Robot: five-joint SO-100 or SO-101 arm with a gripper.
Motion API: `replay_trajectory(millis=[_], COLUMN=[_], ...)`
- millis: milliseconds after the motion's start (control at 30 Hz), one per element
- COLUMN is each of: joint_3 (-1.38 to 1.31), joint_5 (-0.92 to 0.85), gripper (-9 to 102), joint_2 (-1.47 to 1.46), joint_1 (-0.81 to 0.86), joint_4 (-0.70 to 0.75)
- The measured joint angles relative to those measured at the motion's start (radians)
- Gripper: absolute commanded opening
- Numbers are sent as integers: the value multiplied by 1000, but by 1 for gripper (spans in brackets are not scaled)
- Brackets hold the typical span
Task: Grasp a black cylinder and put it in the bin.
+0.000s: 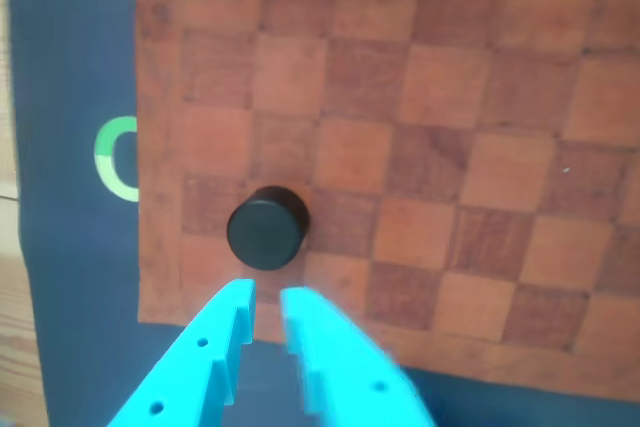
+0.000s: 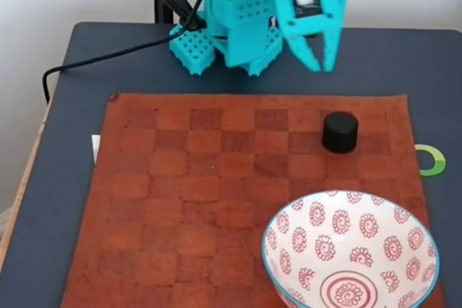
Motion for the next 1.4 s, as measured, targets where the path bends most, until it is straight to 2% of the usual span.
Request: replay_trajectory(millis=[267, 433, 700, 1400], joint_3=[-89, -95, -95, -95], joint_5=[57, 57, 57, 55], gripper=[21, 27, 27, 26], joint_2=[-206, -305, -407, -672], joint_1=[-127, -158, -172, -206], joint_4=[-6, -94, -189, -244])
